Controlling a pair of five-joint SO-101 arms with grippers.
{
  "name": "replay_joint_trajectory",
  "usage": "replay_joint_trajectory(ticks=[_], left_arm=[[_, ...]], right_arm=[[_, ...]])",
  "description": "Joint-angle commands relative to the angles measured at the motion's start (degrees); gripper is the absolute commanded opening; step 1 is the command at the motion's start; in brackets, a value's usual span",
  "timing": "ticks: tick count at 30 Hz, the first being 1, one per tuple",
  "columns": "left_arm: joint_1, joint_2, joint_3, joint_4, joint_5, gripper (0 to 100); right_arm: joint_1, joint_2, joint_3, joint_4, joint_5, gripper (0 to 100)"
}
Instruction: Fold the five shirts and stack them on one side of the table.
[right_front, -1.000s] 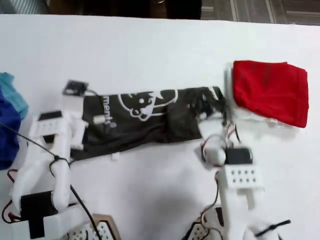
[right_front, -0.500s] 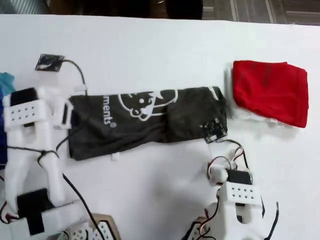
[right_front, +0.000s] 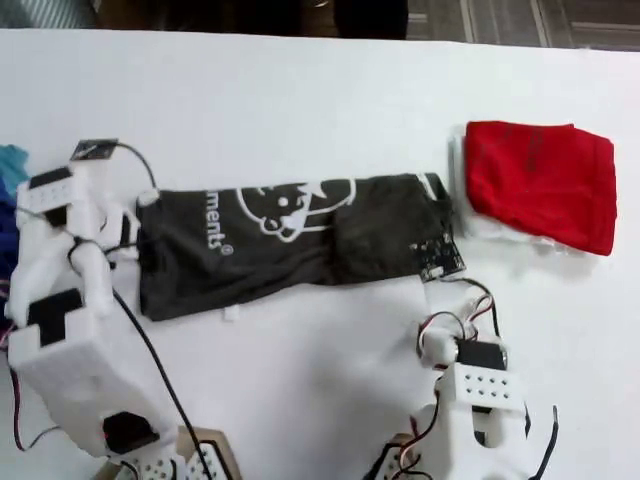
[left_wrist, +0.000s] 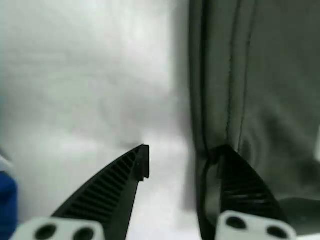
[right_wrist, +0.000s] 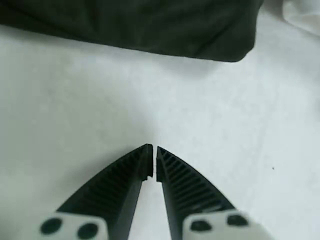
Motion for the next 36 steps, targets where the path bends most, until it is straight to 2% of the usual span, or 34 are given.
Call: replay_joint_trajectory(ticks=[1,11,19,27,36], left_arm=[[3.3,1.3,-6.7,5.8,2.5,24],[2.9,1.8,-16.8,16.1,2.9,24],[4.1,2.6,-14.5,9.5,6.4,24],[3.7,12.5,-12.7,3.6,7.1,24],[8.4,14.1,-15.4,10.0,9.1,24]], right_arm=[[0.7,-0.7,-0.2,-1.2,-0.2,2.0],[0.6,-0.8,-0.2,-1.2,0.0,2.0],[0.5,-0.9,-0.2,-1.2,0.1,2.0],[0.5,-0.9,-0.2,-1.2,-0.2,2.0],[0.5,-0.9,-0.2,-1.3,-0.4,2.0]])
